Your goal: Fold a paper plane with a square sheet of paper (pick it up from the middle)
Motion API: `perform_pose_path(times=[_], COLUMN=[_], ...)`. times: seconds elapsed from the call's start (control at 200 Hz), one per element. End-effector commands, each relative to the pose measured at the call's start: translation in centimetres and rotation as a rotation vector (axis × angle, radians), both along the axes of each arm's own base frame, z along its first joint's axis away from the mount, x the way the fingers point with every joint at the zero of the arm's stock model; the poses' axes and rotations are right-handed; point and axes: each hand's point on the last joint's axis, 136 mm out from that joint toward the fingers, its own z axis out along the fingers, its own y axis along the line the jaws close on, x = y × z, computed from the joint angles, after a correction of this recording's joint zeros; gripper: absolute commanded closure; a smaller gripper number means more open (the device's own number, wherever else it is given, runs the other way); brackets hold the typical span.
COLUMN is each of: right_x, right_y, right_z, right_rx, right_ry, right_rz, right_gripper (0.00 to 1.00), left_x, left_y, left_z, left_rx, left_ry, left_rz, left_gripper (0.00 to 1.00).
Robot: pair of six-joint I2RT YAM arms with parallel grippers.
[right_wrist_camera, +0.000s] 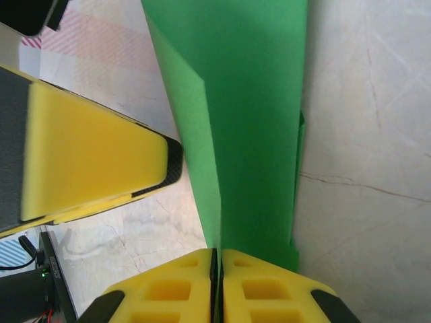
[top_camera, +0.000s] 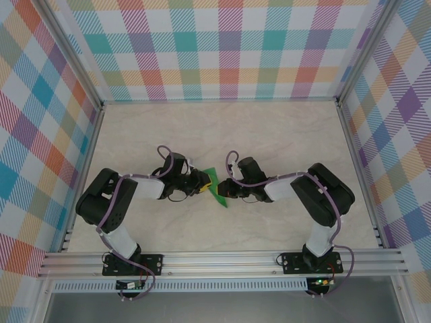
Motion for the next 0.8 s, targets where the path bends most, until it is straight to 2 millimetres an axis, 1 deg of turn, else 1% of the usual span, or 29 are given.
perform_pose_path(times=[0.0,0.17,0.31,0.47,0.62,0.795], right_x=[0.0,0.1,0.0,-0.1,-0.3,-0.8], right_y=[0.2,0.1,0.2,0.0,-0.2,-0.8], right_z=[-0.4,-0.4,-0.3,-0.2,0.4,0.9], right_rx=[-0.002,-0.007,-0.011,-0.026,-0.048,-0.079], right_ry=[0.039,0.043,0.049,0.048,0.038,0.029], right_rz=[0.007,-0.003,0.003,0.015,0.029,0.045], right_gripper=[0.89,0.90,0.89,0.83,0.77,0.73], left_x=[0.4,0.4,0.6,0.6,0.6,0.6], left_y=[-1.0,-1.1,-1.2,-1.2,-1.2,-1.2], left_z=[0.7,0.1,-0.2,-0.5,-0.6,-0.7], left_rx=[-0.019,-0.012,-0.009,-0.004,-0.001,0.001], left_ry=[-0.037,-0.025,-0.021,-0.015,-0.012,-0.010], left_rz=[-0.038,-0.045,-0.047,-0.050,-0.050,-0.051], left_gripper=[0.80,0.81,0.82,0.82,0.82,0.82])
